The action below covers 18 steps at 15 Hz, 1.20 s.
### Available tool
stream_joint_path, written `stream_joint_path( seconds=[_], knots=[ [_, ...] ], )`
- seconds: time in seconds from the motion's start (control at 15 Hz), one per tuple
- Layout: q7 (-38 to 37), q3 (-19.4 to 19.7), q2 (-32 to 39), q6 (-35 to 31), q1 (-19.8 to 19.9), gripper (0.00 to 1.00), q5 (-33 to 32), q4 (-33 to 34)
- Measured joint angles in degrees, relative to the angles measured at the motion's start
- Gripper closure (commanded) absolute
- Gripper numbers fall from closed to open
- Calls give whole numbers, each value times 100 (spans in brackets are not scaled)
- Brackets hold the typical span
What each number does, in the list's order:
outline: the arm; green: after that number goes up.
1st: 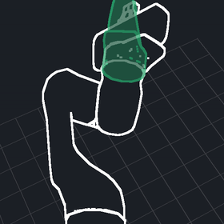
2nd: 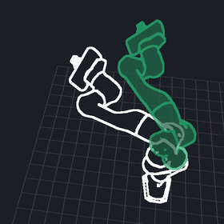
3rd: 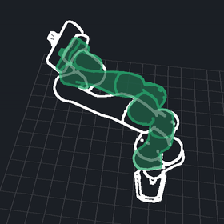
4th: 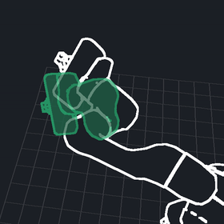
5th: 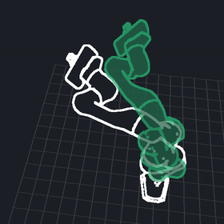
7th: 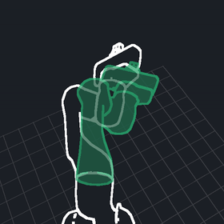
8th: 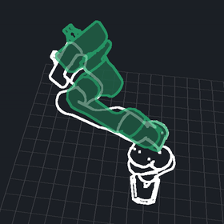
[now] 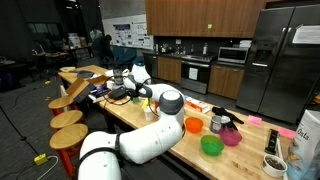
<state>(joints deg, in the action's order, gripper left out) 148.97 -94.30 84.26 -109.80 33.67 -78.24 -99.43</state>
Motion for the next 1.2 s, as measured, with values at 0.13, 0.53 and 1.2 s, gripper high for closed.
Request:
stream_joint_path(
  seconds=[0.13,0.53,1.2],
  knots=[
    [0,5,0,0,-5,68,0,0],
    [-339,522,-628,-622,3,29,484,-94],
    [-2579,909,-2984,-929,237,0,2068,-1276]
  ],
)
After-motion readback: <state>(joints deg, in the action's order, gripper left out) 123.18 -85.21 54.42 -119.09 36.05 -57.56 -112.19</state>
